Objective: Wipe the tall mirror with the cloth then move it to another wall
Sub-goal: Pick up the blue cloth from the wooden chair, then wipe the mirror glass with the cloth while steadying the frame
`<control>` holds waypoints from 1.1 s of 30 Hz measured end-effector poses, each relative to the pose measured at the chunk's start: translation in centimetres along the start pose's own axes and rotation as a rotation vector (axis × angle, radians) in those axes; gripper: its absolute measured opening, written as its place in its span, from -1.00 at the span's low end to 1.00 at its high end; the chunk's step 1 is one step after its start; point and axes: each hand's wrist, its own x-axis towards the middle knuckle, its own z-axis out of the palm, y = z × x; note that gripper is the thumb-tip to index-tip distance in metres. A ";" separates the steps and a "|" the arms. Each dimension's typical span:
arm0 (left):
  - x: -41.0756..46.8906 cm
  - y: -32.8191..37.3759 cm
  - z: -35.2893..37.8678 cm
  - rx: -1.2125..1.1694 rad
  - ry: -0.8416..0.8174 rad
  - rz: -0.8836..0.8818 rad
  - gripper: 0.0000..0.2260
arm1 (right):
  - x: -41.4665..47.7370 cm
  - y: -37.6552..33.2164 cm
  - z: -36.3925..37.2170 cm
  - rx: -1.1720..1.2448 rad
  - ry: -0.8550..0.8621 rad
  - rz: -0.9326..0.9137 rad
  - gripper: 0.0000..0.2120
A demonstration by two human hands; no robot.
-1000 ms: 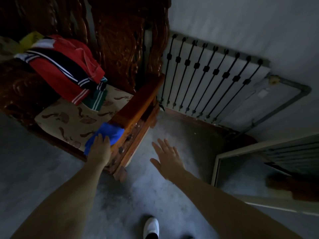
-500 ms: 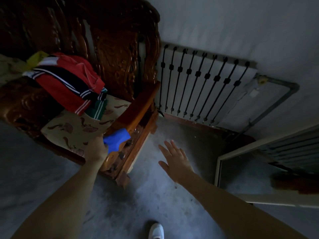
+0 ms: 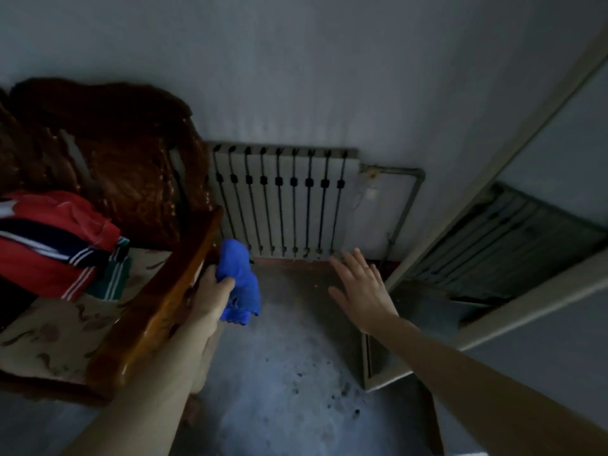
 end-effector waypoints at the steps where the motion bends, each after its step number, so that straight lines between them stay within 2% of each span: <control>1: -0.3 1.0 1.7 -0.017 -0.005 0.023 -0.79 | -0.5 1.5 -1.4 -0.018 0.029 0.022 -0.45; 3: -0.9 3.5 5.3 -0.051 -0.069 0.036 -0.74 | -1.7 4.5 -4.4 -0.059 0.087 0.072 -0.44; 7: -3.1 8.8 12.9 -0.115 -0.208 0.073 -0.79 | -4.5 9.9 -11.1 -0.074 0.224 0.159 -0.45; 13: -6.8 15.6 21.3 -0.116 -0.368 0.165 -0.83 | -9.2 14.7 -20.6 -0.141 0.493 0.114 -0.40; 17: -9.7 19.7 25.6 -0.132 -0.470 0.243 -0.77 | -12.5 16.8 -24.8 -0.125 0.713 0.176 -0.31; 23: -12.7 24.3 29.1 -0.135 -0.491 0.338 -0.85 | -15.0 18.5 -29.0 -0.144 0.920 0.205 -0.29; 28: -14.5 29.2 30.2 -0.215 -0.459 0.442 -0.82 | -14.6 19.2 -33.3 -0.070 1.083 0.198 -0.33; 33: -15.6 35.8 31.5 -0.368 -0.532 0.608 -0.70 | -12.6 19.5 -36.8 0.117 1.188 0.220 -0.32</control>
